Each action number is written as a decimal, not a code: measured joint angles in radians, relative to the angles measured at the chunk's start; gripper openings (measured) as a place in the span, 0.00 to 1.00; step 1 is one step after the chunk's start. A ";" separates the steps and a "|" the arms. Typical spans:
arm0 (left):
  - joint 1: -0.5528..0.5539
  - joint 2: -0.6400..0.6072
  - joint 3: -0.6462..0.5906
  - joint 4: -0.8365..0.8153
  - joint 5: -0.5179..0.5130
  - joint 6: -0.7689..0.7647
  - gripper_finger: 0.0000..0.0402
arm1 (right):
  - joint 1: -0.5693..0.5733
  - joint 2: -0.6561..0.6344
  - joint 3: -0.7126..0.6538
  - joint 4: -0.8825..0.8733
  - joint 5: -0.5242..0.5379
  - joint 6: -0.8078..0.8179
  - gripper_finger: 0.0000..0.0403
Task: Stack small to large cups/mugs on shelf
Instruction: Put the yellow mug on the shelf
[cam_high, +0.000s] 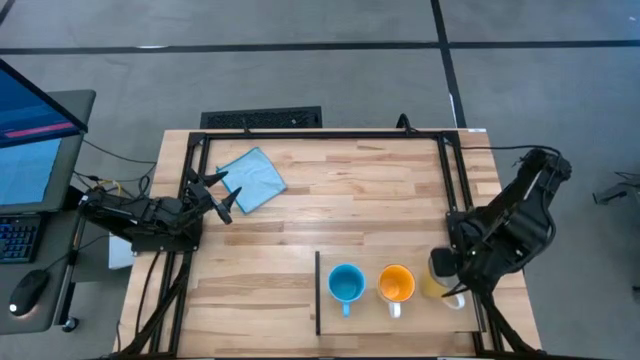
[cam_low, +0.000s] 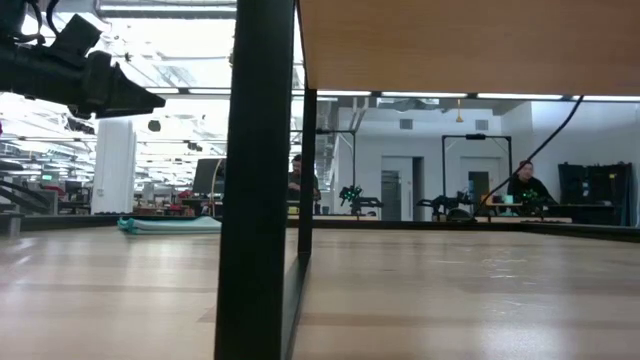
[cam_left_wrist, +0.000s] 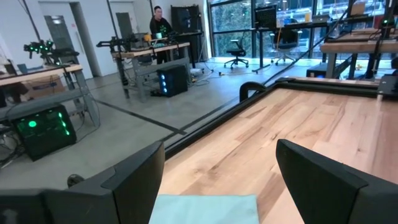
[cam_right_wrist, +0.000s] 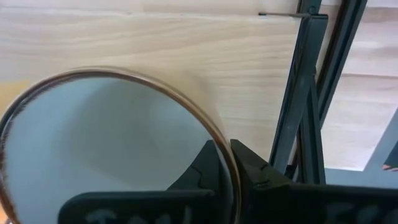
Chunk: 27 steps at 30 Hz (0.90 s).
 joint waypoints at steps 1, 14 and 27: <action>0.000 0.000 0.000 0.000 0.000 -0.006 0.75 | 0.002 0.005 0.000 0.000 0.000 -0.001 0.07; 0.000 0.000 0.000 0.000 0.000 -0.022 0.75 | 0.024 0.064 0.026 0.002 -0.027 0.000 0.07; 0.000 0.000 0.000 0.000 0.004 -0.052 0.75 | -0.004 0.076 0.040 -0.003 -0.052 0.006 0.07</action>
